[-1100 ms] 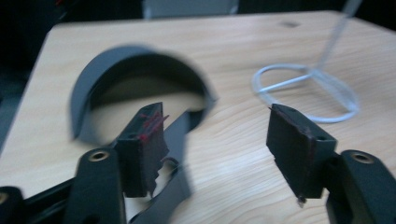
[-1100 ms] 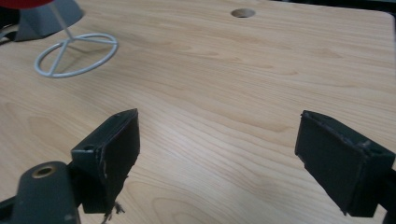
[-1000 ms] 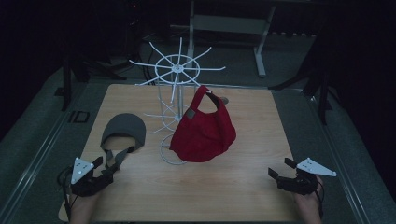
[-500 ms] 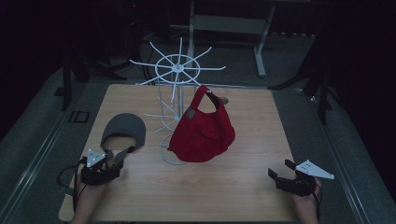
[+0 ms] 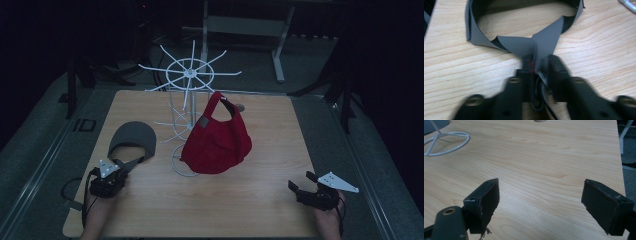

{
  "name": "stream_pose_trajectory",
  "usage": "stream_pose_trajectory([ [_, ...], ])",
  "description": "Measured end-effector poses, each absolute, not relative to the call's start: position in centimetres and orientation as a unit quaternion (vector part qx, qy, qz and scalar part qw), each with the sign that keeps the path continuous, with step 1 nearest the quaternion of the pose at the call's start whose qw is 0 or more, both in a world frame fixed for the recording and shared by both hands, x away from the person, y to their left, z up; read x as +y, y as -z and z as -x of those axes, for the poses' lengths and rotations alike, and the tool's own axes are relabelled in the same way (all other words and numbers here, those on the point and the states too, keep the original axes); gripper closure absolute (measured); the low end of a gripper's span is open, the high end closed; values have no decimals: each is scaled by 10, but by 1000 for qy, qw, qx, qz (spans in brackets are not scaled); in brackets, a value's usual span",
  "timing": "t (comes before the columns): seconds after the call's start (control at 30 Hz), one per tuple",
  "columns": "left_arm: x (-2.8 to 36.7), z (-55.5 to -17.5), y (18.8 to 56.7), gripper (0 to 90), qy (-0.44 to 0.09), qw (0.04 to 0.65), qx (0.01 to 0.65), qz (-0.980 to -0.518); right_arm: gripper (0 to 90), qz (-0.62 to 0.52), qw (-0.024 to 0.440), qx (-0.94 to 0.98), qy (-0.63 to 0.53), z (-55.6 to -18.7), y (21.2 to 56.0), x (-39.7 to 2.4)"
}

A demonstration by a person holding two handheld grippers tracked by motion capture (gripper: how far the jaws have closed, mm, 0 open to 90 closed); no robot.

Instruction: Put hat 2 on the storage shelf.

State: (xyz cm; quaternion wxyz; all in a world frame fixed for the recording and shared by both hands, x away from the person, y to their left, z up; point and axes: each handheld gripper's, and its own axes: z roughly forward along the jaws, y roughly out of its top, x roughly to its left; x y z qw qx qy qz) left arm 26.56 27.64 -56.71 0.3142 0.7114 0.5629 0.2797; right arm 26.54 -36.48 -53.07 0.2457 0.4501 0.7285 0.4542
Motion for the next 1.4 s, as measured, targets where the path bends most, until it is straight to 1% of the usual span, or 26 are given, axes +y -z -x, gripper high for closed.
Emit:
stream_pose_trajectory([
  [0.17,282,-260,552,846,-297,339,549,-704,150,-456,242,725,-456,-266,532,-367],
  [0.43,290,-257,534,851,-293,368,522,-711,150,-456,237,724,-460,-266,532,-367],
  [0.5,291,-256,530,851,-294,372,517,-713,168,-459,234,723,-460,-265,533,-367],
  [0.6,292,-255,522,851,-294,381,510,-712,167,-466,240,721,-453,-265,535,-366],
  [0.87,293,-249,495,851,-316,390,487,-715,167,-506,251,702,-434,-269,547,-371],
  [1.17,298,-246,451,850,-352,408,458,-707,166,-550,284,674,-403,-273,556,-377],
  [1.3,300,-244,432,850,-369,429,440,-697,166,-559,282,669,-401,-274,556,-379],
  [1.4,302,-246,417,850,-369,441,427,-698,166,-564,276,661,-411,-274,556,-381],
])
